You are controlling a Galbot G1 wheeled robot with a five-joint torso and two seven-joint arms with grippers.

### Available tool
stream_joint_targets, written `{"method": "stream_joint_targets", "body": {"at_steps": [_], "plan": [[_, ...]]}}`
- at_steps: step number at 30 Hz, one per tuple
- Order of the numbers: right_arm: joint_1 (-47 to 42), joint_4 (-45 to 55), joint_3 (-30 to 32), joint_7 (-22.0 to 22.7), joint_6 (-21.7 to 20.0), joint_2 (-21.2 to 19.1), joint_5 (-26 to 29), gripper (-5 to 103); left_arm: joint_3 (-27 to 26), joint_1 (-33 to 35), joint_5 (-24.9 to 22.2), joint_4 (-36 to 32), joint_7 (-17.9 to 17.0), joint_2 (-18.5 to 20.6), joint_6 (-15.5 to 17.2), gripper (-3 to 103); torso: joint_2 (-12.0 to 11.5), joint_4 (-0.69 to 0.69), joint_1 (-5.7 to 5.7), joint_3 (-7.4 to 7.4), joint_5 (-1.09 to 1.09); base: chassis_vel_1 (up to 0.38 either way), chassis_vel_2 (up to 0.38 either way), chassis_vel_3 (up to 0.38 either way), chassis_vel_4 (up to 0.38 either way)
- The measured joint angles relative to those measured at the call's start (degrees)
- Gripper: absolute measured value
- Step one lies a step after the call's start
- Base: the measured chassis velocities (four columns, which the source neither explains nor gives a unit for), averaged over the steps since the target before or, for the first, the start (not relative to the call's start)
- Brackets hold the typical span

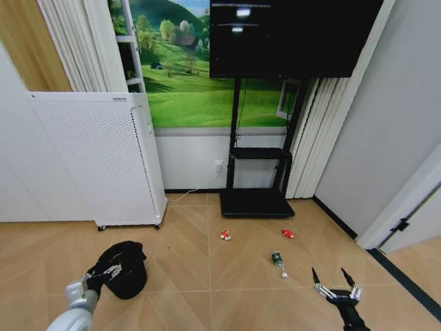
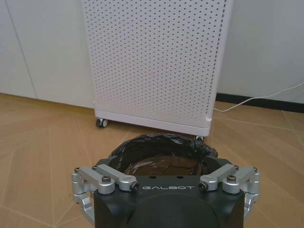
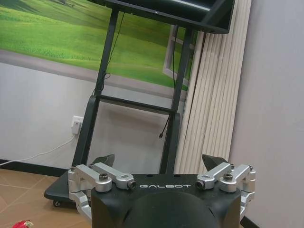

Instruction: Pick up the trash bin and place the garbage on the floor into it.

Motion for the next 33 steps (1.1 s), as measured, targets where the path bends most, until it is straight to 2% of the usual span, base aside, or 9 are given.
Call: {"method": "stream_joint_targets", "body": {"at_steps": [5,10,21,27,33], "plan": [[-0.3,-0.4,0.1,-0.4,0.5,0.3,-0.1,100,-3.8,3.2,-0.5,2.3,1.6,-1.3,-0.5,100,0.0,0.03,0.0,0.0,-0.01,0.0,0.0,0.0,0.0],[-0.5,-1.2,0.0,-0.9,1.1,0.7,-0.7,100,-5.3,2.2,-3.0,5.7,2.5,-1.4,-0.8,100,0.0,0.02,0.0,0.0,0.0,0.0,0.0,0.0,0.0],[-1.0,-3.2,-0.4,-1.1,2.2,1.5,-2.0,100,-0.9,-6.0,-9.6,11.8,1.7,-1.9,1.1,100,0.0,0.0,0.0,0.0,-0.01,0.0,0.0,0.0,0.0],[-1.0,-5.1,-0.3,-1.4,2.7,1.4,-1.8,100,1.8,-8.9,-10.1,14.9,1.7,-4.6,1.8,100,0.0,0.02,0.0,0.0,-0.02,0.0,0.0,0.0,0.0],[-0.7,-6.1,-1.1,-1.6,2.8,1.9,-1.3,100,3.1,-11.9,-9.9,18.0,2.6,-4.5,1.7,100,0.0,0.01,0.0,0.01,-0.01,0.0,0.0,0.0,0.0]]}}
